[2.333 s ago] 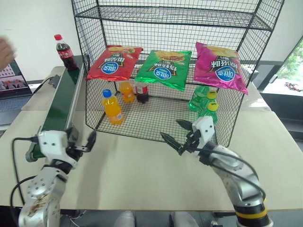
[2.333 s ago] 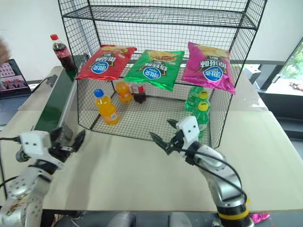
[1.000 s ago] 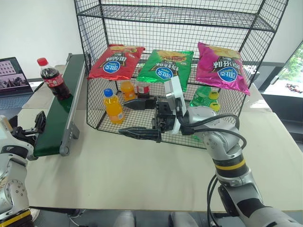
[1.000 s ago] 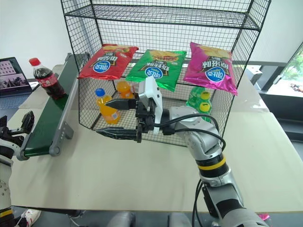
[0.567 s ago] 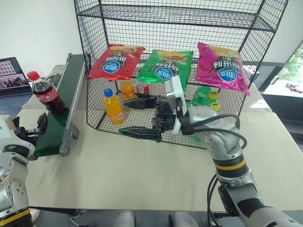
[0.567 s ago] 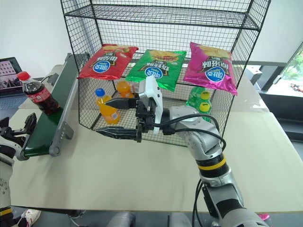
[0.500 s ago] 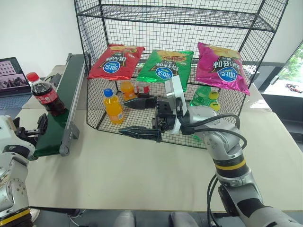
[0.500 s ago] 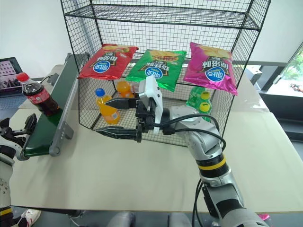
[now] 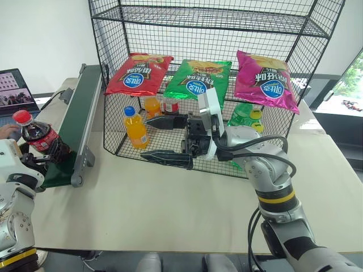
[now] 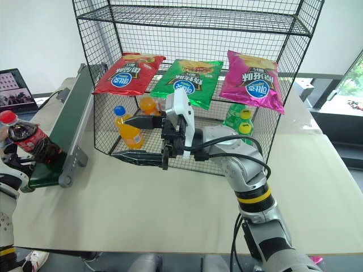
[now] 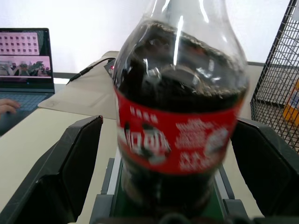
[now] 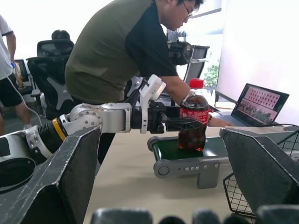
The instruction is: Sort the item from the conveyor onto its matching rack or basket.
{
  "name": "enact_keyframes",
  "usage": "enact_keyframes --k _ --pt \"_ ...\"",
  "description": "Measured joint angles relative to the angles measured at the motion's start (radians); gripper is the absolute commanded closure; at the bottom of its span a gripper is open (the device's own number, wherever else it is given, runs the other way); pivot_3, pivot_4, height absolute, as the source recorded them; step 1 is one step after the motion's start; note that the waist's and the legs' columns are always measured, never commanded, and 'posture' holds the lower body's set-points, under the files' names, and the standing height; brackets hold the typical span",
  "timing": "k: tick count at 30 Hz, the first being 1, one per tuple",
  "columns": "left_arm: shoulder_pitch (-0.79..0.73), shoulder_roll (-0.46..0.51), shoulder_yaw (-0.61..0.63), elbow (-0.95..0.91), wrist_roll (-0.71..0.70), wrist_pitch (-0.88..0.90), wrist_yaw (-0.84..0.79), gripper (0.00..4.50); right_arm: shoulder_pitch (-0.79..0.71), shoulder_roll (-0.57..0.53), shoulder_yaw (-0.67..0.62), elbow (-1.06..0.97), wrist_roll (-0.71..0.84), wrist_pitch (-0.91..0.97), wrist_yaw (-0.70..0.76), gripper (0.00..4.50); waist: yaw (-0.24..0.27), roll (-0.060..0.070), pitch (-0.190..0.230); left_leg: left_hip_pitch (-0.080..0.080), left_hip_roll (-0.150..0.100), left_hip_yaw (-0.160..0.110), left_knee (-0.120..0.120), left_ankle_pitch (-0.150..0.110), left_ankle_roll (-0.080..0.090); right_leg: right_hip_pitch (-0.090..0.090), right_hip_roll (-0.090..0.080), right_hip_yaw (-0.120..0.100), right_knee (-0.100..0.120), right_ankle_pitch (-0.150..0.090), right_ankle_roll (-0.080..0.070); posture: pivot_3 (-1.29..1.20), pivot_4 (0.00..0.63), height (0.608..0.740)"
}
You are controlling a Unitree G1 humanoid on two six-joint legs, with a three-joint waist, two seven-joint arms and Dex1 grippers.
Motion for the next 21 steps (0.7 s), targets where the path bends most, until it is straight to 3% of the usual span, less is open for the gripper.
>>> enact_keyframes --k 3,13,21 --pt "0.0 0.001 0.002 0.001 -0.022 0.004 -0.017 1.47 0.0 -0.002 0.0 0.0 0.0 0.0 -0.004 0.0 0.0 0.0 0.0 0.0 0.0 0.0 0.0 0.0 0.0 0.0 0.0 0.0 0.0 0.0 0.0 0.0 0.15 0.738" --pt "0.043 0.011 0.006 -0.066 -0.059 0.053 -0.03 1.48 0.019 -0.024 0.0 -0.009 -0.012 -0.001 -0.016 0.0 0.005 0.0 0.0 0.0 0.0 0.0 0.0 0.0 0.0 0.0 0.0 0.0 0.0 0.0 0.0 0.0 0.15 0.738" --pt "0.103 0.138 -0.042 -0.334 -0.267 0.308 -0.121 1.48 0.248 -0.143 -0.021 -0.135 -0.057 0.01 -0.117 0.0 0.008 -0.003 0.004 -0.001 -0.001 0.0 -0.001 0.0 0.0 0.0 -0.001 0.0 -0.002 0.0 0.0 0.0 0.15 0.738"
